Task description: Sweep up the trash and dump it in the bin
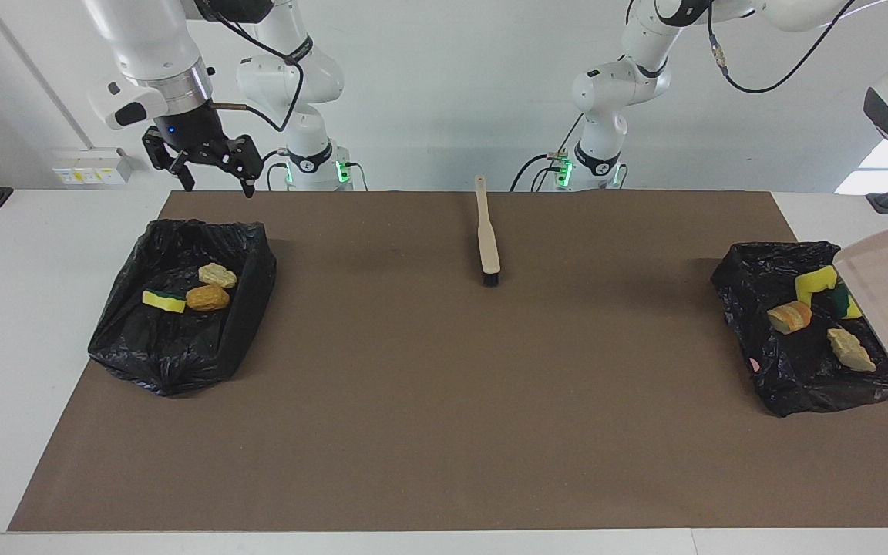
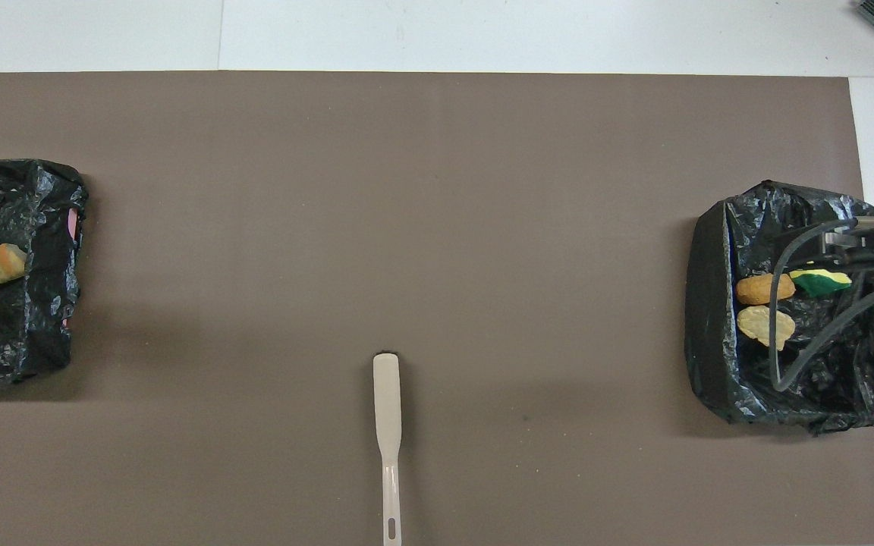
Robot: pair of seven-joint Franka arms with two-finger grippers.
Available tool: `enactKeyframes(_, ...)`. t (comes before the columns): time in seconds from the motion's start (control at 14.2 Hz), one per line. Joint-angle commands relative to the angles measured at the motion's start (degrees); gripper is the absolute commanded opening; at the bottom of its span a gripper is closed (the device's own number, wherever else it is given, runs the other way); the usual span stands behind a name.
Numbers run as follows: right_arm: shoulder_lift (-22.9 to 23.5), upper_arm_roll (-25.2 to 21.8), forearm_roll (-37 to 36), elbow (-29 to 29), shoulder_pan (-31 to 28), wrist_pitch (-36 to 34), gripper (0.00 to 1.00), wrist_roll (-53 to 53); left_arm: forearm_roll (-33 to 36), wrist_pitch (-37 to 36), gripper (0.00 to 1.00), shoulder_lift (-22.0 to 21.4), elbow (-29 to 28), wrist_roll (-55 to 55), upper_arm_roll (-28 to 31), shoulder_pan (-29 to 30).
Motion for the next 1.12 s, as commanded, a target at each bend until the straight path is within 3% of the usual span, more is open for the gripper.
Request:
enactKeyframes(0.0,-1.67,-0.06,1.83,-1.93,-0.96,-0.14,1.00,-0.40,-10.20,-2.79,0.00,-4.34,0.72,-0.01,0.55,-0.34)
enactKeyframes(0.21,-2.90,-0.15,4.97,-3.95,-2.53,0.21,1.00,-0.23,-18.29,-7.97,0.00,-7.08,0.72,-0.80,0.20,-0.60)
enactKeyframes(0.56,-2.64,0.03,5.70,-3.78,-2.10,1.97,1.00,0.48,-25.08,-15.89,0.00,-9.54,0.28,-15.01,-3.22,-1.48)
enactKeyframes(0.84,-2.90,0.29,2.36,-3.95,-2.01,1.70,1.00,0.39,-29.04,-21.07,0.00,-10.77,-0.42,-30.38,-7.61,-1.57)
enactKeyframes(1.05,-2.90,0.29,2.53,-3.86,-2.10,1.44,1.00,0.39,-36.05,-24.16,0.00,-11.30,-0.86,-48.46,-10.25,-1.74)
